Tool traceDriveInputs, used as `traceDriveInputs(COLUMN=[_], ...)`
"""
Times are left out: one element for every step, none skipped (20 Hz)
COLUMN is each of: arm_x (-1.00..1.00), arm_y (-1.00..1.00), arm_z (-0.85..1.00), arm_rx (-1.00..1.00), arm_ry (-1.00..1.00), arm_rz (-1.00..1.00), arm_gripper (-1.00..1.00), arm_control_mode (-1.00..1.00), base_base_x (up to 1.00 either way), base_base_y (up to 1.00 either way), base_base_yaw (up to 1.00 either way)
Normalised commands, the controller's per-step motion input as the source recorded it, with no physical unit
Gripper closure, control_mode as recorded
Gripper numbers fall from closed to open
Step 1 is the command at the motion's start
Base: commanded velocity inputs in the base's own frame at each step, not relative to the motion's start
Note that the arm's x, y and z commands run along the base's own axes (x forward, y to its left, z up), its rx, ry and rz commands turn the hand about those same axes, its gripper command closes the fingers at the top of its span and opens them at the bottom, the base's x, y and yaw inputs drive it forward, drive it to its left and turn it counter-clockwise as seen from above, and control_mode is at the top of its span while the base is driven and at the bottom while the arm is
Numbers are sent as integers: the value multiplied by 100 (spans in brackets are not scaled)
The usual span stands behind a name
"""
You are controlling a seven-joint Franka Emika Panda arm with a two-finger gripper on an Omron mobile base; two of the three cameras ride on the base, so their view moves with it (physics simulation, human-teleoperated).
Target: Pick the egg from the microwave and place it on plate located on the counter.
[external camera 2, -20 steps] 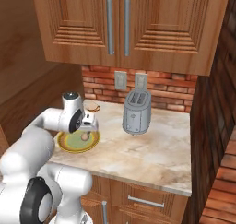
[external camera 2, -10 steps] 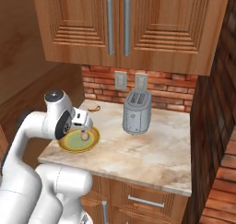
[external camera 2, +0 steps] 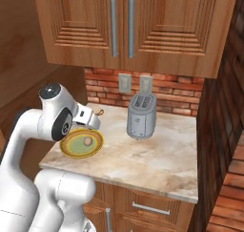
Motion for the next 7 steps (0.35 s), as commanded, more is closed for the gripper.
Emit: traceDriveInputs(arm_x=[-1, -8, -17, -28, -31, -45, -49], arm_y=[-14, 0, 0, 0, 0, 0, 0], arm_z=[71, 67, 73, 71, 64, 64, 62], arm_rx=[0, 0, 0, 0, 0, 0, 0], arm_ry=[0, 0, 0, 0, 0, 0, 0], arm_rz=[-5, 0, 0, 0, 0, 0, 0], arm_gripper=[-100, -100, -100, -100, -100, -100, -100], arm_control_mode=[-100, -100, -100, -100, -100, -100, -100], base_base_x=[0, 0, 0, 0, 0, 0, 0], base_base_y=[0, 0, 0, 0, 0, 0, 0], base_base_yaw=[0, 0, 0, 0, 0, 0, 0])
